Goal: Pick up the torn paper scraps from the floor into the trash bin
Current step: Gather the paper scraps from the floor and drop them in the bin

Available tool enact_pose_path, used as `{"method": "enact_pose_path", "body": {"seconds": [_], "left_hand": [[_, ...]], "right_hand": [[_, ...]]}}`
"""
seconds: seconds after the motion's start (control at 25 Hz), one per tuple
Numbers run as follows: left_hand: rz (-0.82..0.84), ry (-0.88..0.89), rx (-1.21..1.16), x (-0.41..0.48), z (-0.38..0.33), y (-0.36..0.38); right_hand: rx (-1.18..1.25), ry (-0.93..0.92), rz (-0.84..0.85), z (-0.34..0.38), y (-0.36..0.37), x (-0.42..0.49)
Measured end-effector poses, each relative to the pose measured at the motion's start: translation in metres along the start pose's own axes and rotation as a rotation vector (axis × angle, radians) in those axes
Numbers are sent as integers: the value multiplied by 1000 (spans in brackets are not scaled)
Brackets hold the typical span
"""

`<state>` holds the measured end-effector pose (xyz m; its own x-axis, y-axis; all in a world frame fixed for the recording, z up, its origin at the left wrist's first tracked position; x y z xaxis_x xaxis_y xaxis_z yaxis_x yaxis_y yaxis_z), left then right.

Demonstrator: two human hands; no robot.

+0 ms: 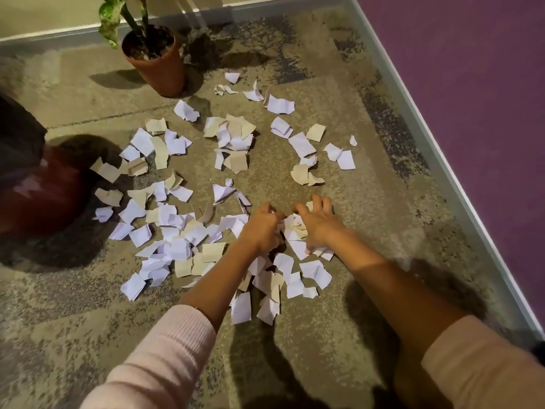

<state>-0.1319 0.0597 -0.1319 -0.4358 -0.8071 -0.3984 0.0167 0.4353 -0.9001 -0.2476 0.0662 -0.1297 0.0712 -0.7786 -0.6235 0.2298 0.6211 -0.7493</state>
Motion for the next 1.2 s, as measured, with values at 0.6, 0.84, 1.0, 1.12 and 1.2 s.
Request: {"method": "enact_pose_path", "body": {"seconds": [0.6, 0.84, 1.0, 1.12, 1.2], "left_hand": [[-169, -398, -542, -31, 51, -58], [-290, -531, -848, -49, 93, -83], [-414, -599, -976, -69, 133, -97], [-533, -670, -1049, -87, 171, -110], [-623, -715, -1073, -108, 185, -138]], "right_hand": [[638, 6, -15, 14, -40, 24], [1158, 67, 33, 36, -66, 22], [1464, 43, 94, 76, -86, 16], [1577, -56, 123, 118, -105, 12], [1620, -86, 148, 146, -115, 12]]}}
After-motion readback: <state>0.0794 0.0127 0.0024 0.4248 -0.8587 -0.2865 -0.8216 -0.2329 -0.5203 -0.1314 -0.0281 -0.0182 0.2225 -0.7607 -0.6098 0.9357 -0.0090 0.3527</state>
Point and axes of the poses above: each hand's wrist, its own x-axis towards the middle knuckle, its own y-axis out of the palm, z = x × y, the point moved 9 cm from there along x, towards the middle knuckle, and after that the axes turned 13 degrees about x, right-handed, at the moved point
